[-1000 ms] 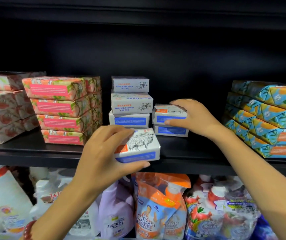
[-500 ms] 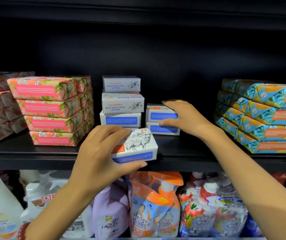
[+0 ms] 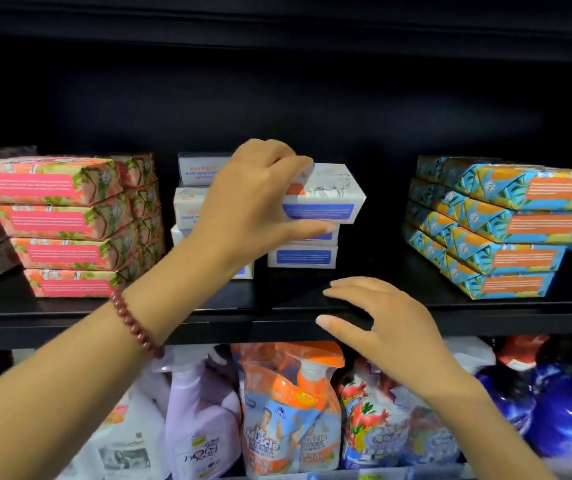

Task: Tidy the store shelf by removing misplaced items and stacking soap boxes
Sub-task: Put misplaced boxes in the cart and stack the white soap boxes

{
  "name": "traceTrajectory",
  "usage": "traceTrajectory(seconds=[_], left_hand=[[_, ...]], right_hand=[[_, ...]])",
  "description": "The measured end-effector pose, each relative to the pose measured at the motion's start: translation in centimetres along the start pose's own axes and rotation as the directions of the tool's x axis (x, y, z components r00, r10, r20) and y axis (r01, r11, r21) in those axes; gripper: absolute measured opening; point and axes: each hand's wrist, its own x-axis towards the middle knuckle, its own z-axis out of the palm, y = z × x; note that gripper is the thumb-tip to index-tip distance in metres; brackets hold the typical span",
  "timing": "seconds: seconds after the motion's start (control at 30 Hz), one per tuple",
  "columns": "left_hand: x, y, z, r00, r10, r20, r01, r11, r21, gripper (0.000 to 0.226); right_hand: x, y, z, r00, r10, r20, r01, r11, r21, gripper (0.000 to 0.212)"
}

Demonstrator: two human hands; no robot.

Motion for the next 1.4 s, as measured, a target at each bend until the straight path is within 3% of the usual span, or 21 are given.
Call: traceTrajectory(seconds=[0.33, 0.5, 0.8, 1.2, 1.3, 1.4], left_hand=[[2.4, 1.0, 3.9, 0.947, -0.193, 0.257, 0.157, 0.975, 0.157, 0.066], [2.6, 1.1, 4.1, 0.91, -0.249, 0.333, 0.177, 0.956, 0.233, 0.063], [0.2, 1.2, 2.5, 0.965, -0.139, 0.222, 0.084, 0.967, 0.239, 0.048], [1.4, 0.8, 3.0, 0.913, -0.256, 0.319, 0.136, 0.926, 0.353, 0.04], [-0.4, 0.8, 1.7, 0.962, -0.158, 0.224, 0.094, 0.957, 0.274, 0.045], [-4.3, -0.1, 0.4, 0.996, -0.084, 0.035, 0.078, 0.983, 0.164, 0.035]], right_hand=[[-0.3, 0.4, 0.3, 1.0, 0.004, 0.006, -0.004, 1.0, -0.027, 0.073], [-0.2, 0.2, 0.0, 0.999, 0.018, 0.04, -0.017, 0.999, -0.036, 0.055], [-0.3, 0.1, -0.1, 0.998, 0.022, 0.051, -0.02, 0.999, -0.042, 0.05], [-0.3, 0.0, 0.0, 0.999, 0.016, 0.043, -0.013, 0.998, -0.065, 0.051], [-0.3, 0.1, 0.0, 0.999, -0.001, 0.046, 0.003, 0.998, -0.057, 0.051], [0.1, -0.2, -0.6, 0.998, -0.013, 0.064, 0.013, 1.0, 0.004, 0.05]])
